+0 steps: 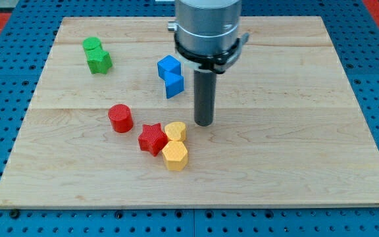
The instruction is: Point your arm at yellow hexagon
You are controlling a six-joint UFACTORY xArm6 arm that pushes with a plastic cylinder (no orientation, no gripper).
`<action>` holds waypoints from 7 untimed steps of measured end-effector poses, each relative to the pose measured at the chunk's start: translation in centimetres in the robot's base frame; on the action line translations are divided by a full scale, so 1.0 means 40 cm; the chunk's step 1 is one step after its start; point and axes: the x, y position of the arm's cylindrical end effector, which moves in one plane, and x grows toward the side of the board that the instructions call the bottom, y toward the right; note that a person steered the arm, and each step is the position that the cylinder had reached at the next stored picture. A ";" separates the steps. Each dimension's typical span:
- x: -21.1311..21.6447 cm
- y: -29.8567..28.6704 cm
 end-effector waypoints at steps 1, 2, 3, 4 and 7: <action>0.007 0.062; 0.063 0.042; 0.191 0.114; 0.266 -0.012; 0.281 -0.152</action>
